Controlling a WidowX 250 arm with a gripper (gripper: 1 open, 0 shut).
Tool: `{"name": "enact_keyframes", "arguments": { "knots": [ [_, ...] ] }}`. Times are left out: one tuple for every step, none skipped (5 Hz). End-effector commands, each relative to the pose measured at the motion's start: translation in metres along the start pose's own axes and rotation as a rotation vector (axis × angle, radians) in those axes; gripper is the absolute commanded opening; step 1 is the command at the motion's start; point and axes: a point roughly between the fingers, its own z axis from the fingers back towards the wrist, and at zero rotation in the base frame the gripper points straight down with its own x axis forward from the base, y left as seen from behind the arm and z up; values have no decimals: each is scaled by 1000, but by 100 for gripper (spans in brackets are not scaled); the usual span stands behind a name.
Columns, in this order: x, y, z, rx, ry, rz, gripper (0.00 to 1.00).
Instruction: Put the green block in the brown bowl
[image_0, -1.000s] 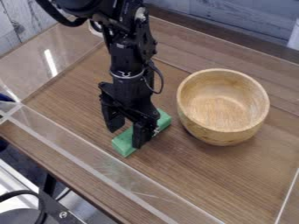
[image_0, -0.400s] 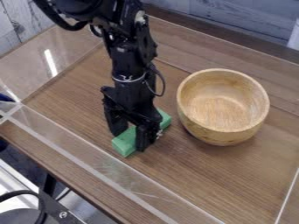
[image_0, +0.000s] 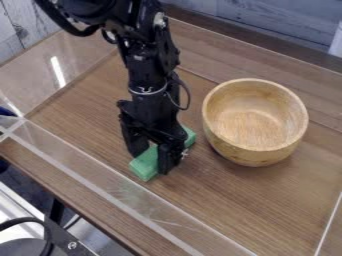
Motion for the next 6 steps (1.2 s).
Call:
{"name": "enact_keyframes", "arguments": {
  "knots": [
    [5,2,11,2,-51,3,100],
    [4,2,12,-4,-55,6,100],
    [4,2,13,-9,-61,10,100],
    [5,2,11,-12,-61,14,0],
    [5,1,13,-15,-56,17,0],
    [5,0,19,-19,-56,22,0]
  ]
}}
